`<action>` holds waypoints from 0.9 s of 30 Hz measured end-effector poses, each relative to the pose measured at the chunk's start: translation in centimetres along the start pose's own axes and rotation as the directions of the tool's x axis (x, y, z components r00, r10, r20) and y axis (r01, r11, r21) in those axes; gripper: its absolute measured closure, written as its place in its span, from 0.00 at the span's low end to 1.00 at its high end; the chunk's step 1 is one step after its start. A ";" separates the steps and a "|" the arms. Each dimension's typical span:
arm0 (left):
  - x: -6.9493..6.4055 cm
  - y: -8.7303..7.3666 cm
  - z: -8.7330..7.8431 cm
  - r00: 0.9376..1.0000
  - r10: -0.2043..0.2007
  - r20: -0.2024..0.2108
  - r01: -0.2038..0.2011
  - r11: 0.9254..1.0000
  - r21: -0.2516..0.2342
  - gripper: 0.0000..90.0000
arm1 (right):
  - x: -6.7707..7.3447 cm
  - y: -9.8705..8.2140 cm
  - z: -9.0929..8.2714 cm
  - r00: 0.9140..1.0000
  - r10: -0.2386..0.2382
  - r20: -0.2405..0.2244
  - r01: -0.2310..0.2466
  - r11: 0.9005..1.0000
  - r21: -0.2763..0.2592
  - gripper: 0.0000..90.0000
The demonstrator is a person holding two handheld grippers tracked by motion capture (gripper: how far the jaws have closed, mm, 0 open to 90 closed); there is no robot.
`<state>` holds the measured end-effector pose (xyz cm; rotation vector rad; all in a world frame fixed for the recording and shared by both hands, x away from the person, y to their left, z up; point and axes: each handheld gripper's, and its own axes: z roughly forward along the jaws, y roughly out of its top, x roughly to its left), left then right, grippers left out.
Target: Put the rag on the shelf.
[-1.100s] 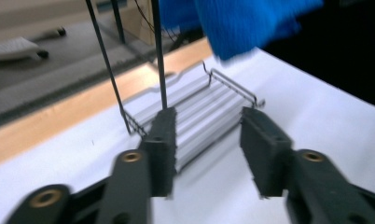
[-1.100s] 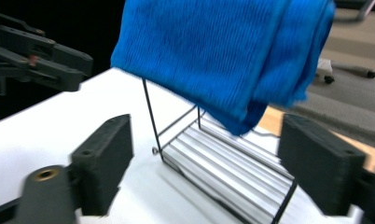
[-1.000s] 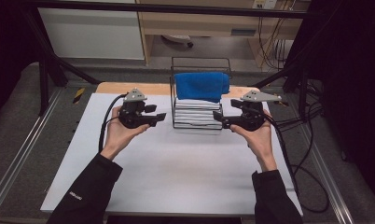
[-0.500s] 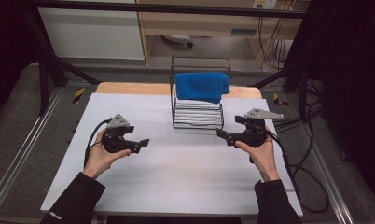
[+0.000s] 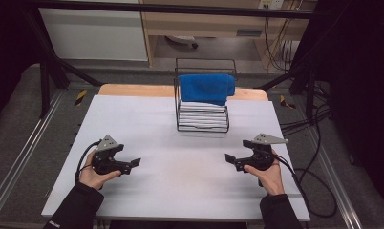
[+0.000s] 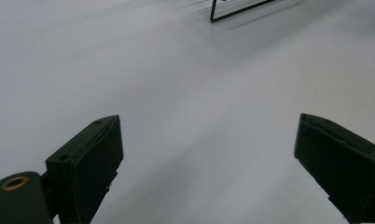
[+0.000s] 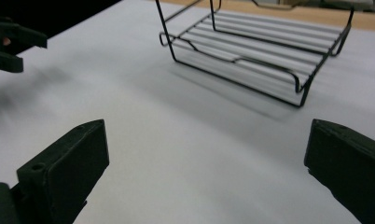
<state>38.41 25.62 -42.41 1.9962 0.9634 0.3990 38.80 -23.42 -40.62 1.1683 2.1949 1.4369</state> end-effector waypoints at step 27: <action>0.5 -3.6 -0.7 1.000 0.019 0.001 -0.019 1.000 0.003 0.10 | -1.9 -5.3 -2.2 1.000 0.021 -0.006 -0.020 0.998 0.060 0.01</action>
